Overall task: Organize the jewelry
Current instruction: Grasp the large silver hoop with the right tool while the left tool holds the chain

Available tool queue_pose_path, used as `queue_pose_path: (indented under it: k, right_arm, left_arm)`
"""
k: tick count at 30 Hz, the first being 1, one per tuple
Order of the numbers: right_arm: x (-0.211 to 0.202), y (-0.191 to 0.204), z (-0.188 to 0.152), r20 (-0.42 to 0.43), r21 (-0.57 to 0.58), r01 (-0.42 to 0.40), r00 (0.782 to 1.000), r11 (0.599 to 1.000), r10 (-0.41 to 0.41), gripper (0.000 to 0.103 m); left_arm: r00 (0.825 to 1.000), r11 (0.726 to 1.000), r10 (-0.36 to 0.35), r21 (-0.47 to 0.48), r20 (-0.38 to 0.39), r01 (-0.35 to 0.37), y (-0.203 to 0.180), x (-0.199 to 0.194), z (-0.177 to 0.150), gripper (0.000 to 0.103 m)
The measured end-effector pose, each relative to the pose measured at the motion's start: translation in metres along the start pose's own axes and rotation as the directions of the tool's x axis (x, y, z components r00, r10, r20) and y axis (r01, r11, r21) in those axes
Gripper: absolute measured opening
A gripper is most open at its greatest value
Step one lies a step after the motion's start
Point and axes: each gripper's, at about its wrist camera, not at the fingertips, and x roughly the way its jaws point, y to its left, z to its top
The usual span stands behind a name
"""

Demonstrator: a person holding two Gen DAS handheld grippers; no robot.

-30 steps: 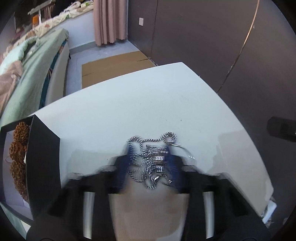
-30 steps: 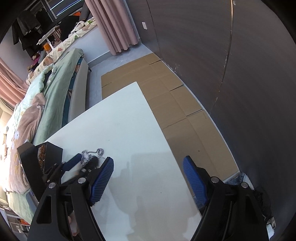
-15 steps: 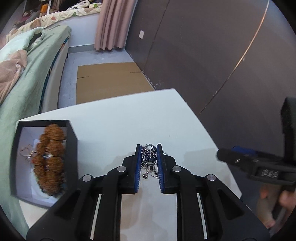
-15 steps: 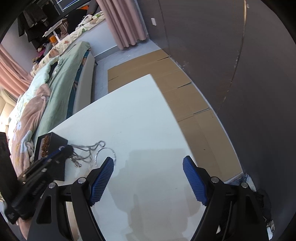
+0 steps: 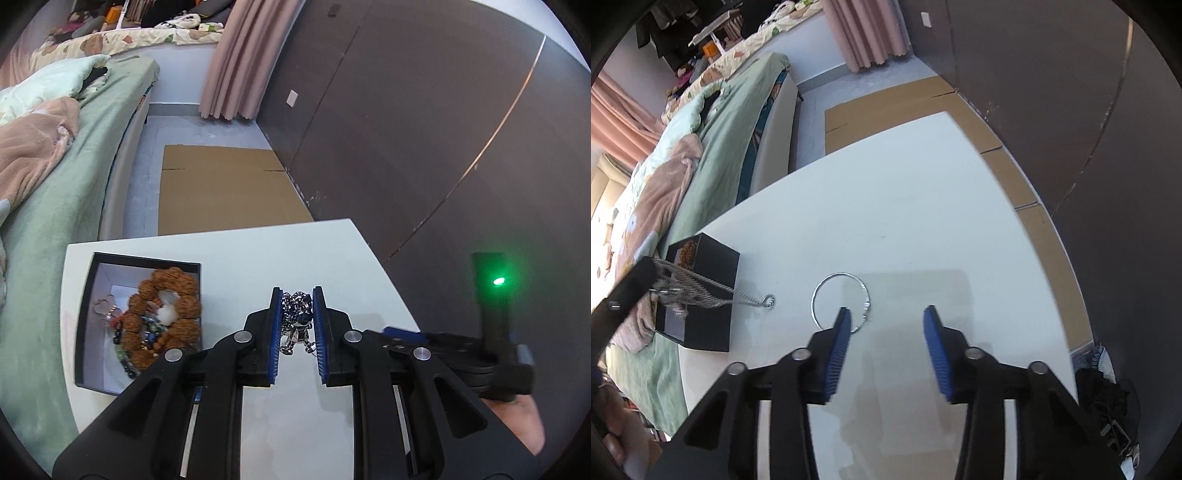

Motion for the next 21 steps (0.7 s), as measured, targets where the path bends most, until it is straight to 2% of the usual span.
queue_pose_path:
  k: [5,12,15,18,21]
  right_arm:
    - [0.012,0.012,0.001,-0.016,-0.004,0.012,1.0,1.0,-0.012,0.023]
    - [0.033,0.028,0.002,-0.039,-0.036,0.068,0.997,0.997,-0.069,0.018]
    - [0.037,0.033,0.002,-0.031,-0.052,0.108,0.994,0.993,-0.109,0.013]
    - [0.04,0.04,0.002,-0.02,-0.082,0.158,0.987,0.984,-0.16,0.003]
    - [0.039,0.04,0.001,-0.021,-0.083,0.138,0.99,0.987,-0.141,0.002]
  left_arm:
    - [0.999,1.0,-0.01,-0.016,0.03,0.01,0.008,-0.017,0.005,0.016]
    - [0.995,0.999,-0.032,-0.039,0.094,0.036,0.016,-0.042,0.017,0.016]
    - [0.988,0.998,-0.031,-0.04,0.15,0.038,0.019,-0.065,0.025,0.016]
    - [0.981,0.998,-0.026,-0.048,0.19,0.036,0.024,-0.082,0.031,0.016]
    - [0.975,0.998,-0.014,-0.061,0.223,0.028,0.033,-0.097,0.037,0.016]
